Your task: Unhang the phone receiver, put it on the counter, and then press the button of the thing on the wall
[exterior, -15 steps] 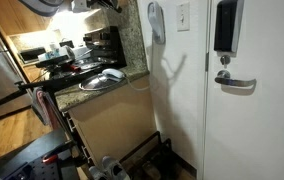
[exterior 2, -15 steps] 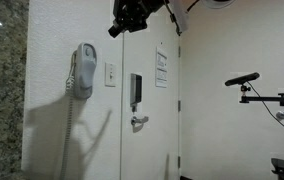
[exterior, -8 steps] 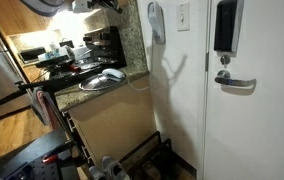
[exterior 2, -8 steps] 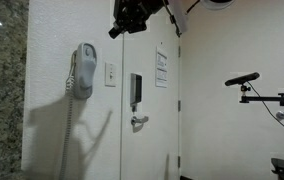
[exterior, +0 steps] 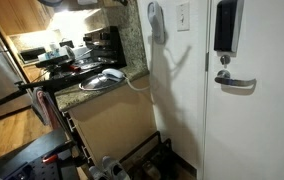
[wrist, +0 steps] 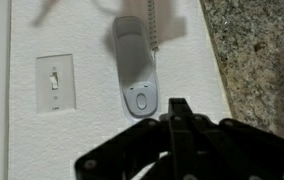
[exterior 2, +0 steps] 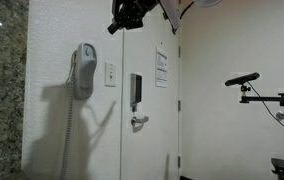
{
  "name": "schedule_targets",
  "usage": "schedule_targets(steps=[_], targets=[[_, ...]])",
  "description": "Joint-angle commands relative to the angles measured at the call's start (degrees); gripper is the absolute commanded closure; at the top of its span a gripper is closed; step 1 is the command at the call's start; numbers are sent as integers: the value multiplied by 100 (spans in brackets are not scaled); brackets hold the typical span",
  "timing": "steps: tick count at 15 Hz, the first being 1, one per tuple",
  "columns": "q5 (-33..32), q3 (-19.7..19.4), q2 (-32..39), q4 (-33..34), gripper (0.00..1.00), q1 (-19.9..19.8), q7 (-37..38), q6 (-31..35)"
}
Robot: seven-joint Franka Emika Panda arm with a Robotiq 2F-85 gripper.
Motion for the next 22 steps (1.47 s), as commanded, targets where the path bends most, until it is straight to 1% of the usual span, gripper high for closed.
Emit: schedule_targets(steps=[1, 3, 4, 11, 18, 22], targets=[[-138, 202, 256, 504, 100, -295, 0, -432], [-188, 341, 382, 676, 100, -437, 17, -523], [-47, 172, 181, 377, 100, -252, 0, -288], [-49, 197, 219, 389, 100, -272, 0, -300], [-239, 577, 370, 663, 100, -625, -21, -534], [-502, 907, 421, 932, 100, -1024, -11, -929]])
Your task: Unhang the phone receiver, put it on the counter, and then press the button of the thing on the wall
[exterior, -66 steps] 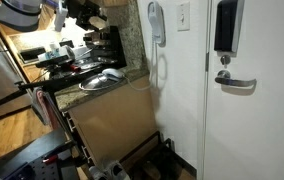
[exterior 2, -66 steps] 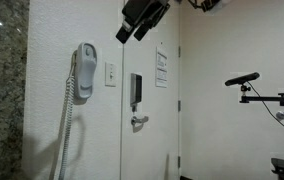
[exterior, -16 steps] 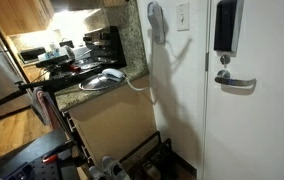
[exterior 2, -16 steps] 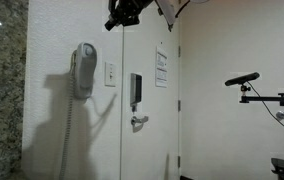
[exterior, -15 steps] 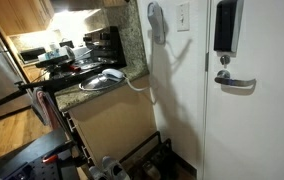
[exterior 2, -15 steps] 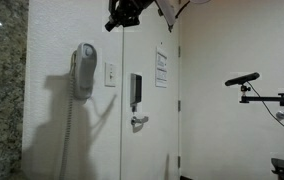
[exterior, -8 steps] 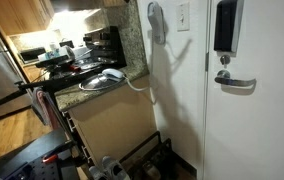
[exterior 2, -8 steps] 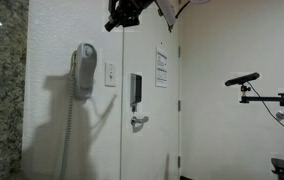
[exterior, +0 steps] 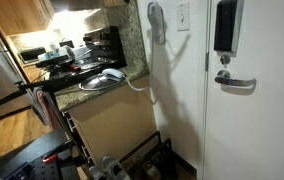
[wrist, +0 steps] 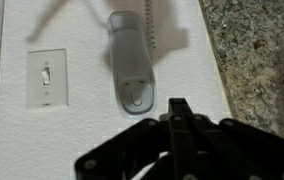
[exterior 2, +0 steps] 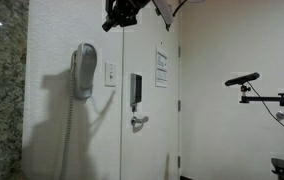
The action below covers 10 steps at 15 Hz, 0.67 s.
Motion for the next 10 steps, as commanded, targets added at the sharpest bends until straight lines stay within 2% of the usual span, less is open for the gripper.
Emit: schedule_targets(steps=[1, 4, 7, 10], targets=[[-318, 390, 148, 450, 100, -468, 4, -590], [-534, 788, 242, 707, 100, -855, 24, -957], [-750, 1345, 343, 926, 100, -1329, 12, -1284], [-874, 1913, 258, 1058, 100, -1864, -13, -1347]])
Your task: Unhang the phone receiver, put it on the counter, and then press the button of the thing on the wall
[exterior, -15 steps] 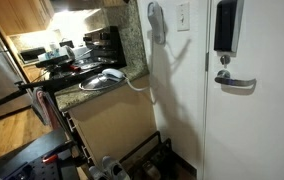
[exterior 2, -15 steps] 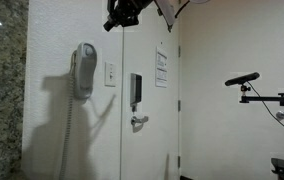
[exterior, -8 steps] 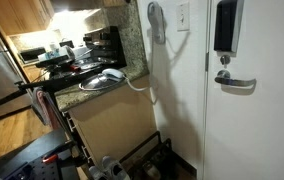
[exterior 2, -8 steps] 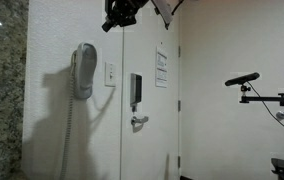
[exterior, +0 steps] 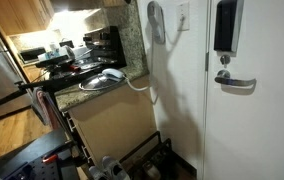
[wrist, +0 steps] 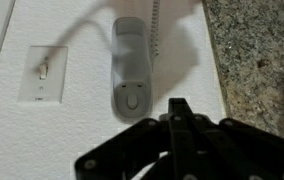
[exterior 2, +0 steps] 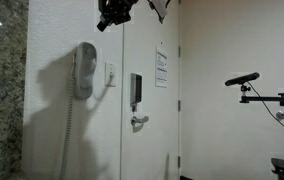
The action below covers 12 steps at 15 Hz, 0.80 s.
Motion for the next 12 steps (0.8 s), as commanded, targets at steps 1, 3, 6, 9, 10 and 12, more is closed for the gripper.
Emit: schedule_targets(steps=[1, 3, 6, 9, 10, 12], targets=[[-173, 682, 15, 296, 100, -645, -64, -191], [-83, 1012, 59, 324, 100, -897, -161, -63], [-41, 900, -1, 217, 99, -768, -34, -19], [-41, 920, -1, 227, 99, -791, -37, -19], [-41, 920, -1, 227, 99, -794, -39, -19], [-41, 920, -1, 228, 99, -795, -41, -19]])
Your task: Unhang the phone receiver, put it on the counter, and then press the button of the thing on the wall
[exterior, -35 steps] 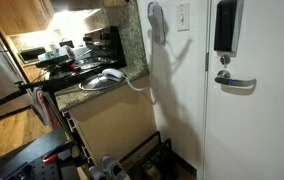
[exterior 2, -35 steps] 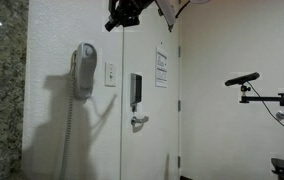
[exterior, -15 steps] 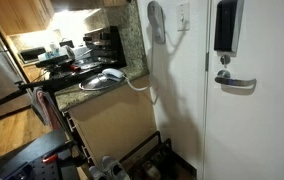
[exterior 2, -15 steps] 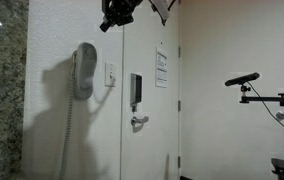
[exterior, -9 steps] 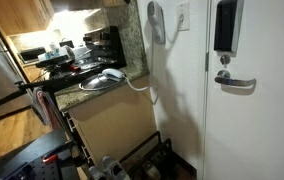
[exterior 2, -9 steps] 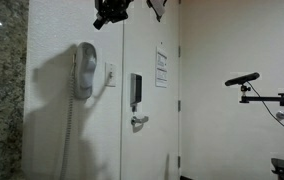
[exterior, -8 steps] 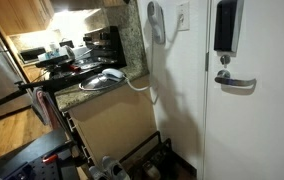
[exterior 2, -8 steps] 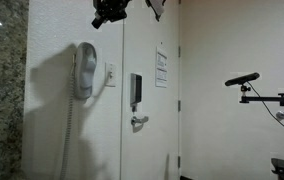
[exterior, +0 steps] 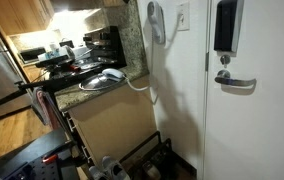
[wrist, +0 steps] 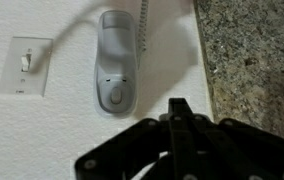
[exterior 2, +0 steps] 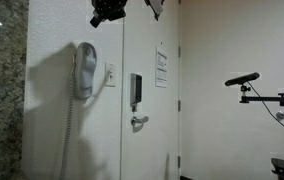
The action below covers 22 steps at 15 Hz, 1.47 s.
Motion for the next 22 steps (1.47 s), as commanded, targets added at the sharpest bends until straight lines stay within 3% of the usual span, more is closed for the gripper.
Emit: schedule_targets(steps=[1, 13, 22], targets=[[0, 0, 0, 0, 99, 0, 0, 0], [8, 34, 49, 2, 100, -27, -31, -15], [118, 359, 255, 111, 100, -541, -167, -311]])
